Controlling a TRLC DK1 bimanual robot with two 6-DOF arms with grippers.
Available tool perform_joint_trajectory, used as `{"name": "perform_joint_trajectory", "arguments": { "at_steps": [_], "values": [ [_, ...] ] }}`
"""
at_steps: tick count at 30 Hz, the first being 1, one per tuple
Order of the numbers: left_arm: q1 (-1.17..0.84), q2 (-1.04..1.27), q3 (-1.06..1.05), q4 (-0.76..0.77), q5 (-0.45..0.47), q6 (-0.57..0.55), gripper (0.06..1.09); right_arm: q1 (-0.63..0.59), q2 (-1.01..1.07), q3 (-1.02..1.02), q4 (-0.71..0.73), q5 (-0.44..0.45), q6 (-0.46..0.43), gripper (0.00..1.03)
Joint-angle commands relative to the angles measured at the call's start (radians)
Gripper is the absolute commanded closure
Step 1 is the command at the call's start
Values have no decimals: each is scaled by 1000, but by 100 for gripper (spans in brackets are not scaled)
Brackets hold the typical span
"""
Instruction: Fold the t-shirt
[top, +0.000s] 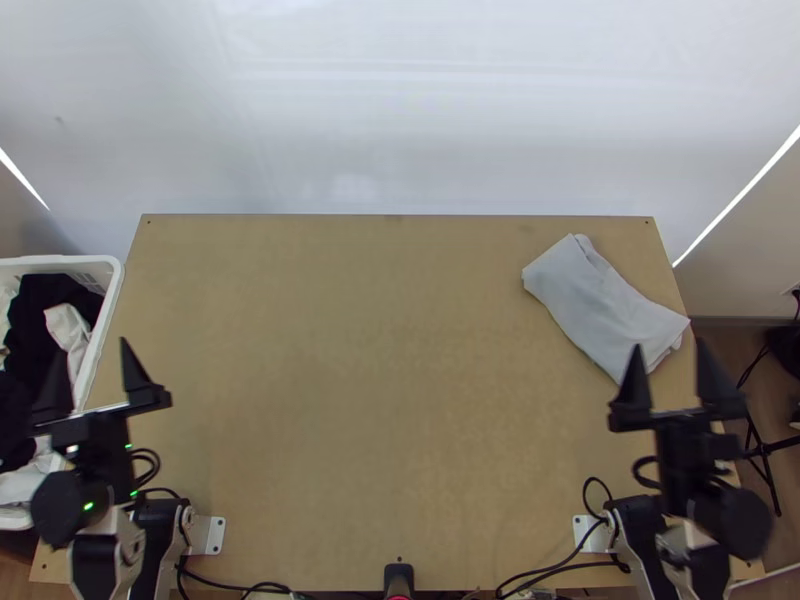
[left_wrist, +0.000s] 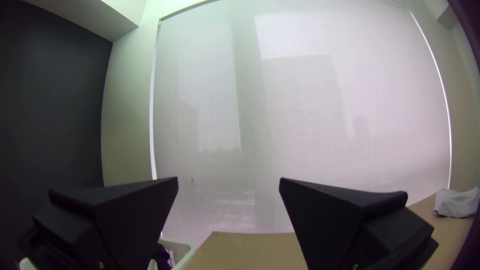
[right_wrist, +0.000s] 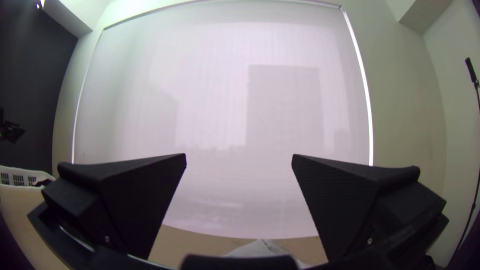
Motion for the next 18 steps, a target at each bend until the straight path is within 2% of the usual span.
{"name": "perform_joint_trajectory", "arguments": {
  "at_steps": [1, 2, 6, 12, 18],
  "values": [
    [3, -33, -263, 174, 70, -38, 10, -15, -25, -269, 127, 10, 22, 5],
    [3, -31, -280, 174, 79, -46, 10, -26, -25, -286, 127, 12, 40, 5],
    [0, -31, -320, 131, 147, -89, 10, -69, -22, -287, -19, 12, 115, 5],
    [-6, -31, -318, -18, 171, -124, 10, -95, -22, -283, -168, 12, 109, 5],
    [12, -31, -315, -44, 174, -139, 10, -158, -20, -283, -172, 10, 103, 5]
  ]
}}
